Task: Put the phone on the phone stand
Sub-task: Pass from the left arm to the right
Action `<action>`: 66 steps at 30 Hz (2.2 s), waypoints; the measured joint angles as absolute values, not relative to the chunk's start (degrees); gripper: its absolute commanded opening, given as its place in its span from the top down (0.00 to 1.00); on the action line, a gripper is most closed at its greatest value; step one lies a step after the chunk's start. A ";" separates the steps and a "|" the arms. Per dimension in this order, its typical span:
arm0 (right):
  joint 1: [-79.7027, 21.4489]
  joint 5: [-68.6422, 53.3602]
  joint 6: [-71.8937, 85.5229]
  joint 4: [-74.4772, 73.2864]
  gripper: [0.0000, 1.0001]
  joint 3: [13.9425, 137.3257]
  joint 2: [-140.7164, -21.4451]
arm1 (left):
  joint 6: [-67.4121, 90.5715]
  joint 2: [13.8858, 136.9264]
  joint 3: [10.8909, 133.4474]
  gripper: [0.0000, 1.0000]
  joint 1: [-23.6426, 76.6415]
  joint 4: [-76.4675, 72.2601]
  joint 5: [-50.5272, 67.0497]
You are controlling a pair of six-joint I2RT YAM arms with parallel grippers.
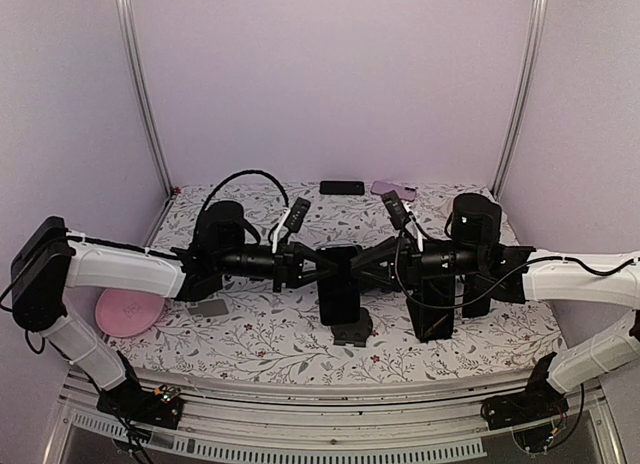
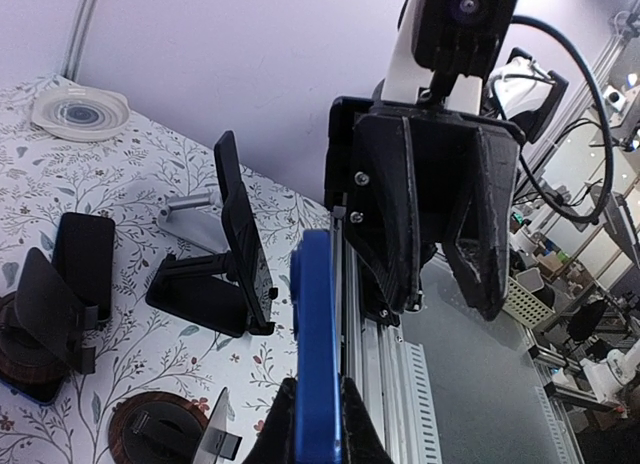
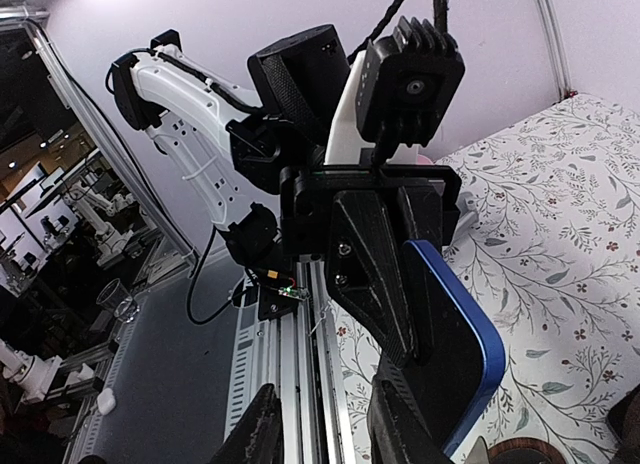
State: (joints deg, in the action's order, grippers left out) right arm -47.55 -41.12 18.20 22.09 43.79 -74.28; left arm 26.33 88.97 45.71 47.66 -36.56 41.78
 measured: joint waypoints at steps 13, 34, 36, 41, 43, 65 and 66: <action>-47.55 -42.78 19.25 22.39 0.96 44.12 -76.49 | 26.35 90.15 46.04 1.00 47.94 -36.64 42.26; -47.55 -40.51 19.70 21.87 0.55 44.18 -74.96 | 26.39 91.88 46.04 1.00 48.34 -37.60 43.57; -47.53 -40.29 19.66 21.76 0.55 44.18 -75.05 | 26.37 92.29 46.13 1.00 48.84 -37.69 44.47; -46.19 -40.49 19.70 21.12 0.53 44.18 -74.74 | 26.06 92.36 46.41 1.00 49.50 -37.26 44.23; -45.41 -40.34 19.66 20.67 0.52 44.14 -73.84 | 25.89 92.36 46.48 1.00 49.50 -36.86 44.07; -44.18 -42.89 16.78 17.65 0.67 43.86 -76.75 | 24.99 93.69 48.73 1.00 49.89 -36.69 46.22; -44.18 -43.27 16.75 17.72 0.68 43.88 -76.93 | 25.02 93.93 48.93 1.00 49.89 -36.73 46.35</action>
State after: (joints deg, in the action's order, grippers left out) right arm -44.18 -43.27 16.75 17.72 43.88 -76.93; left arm 25.02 93.93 48.93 49.89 -36.73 46.35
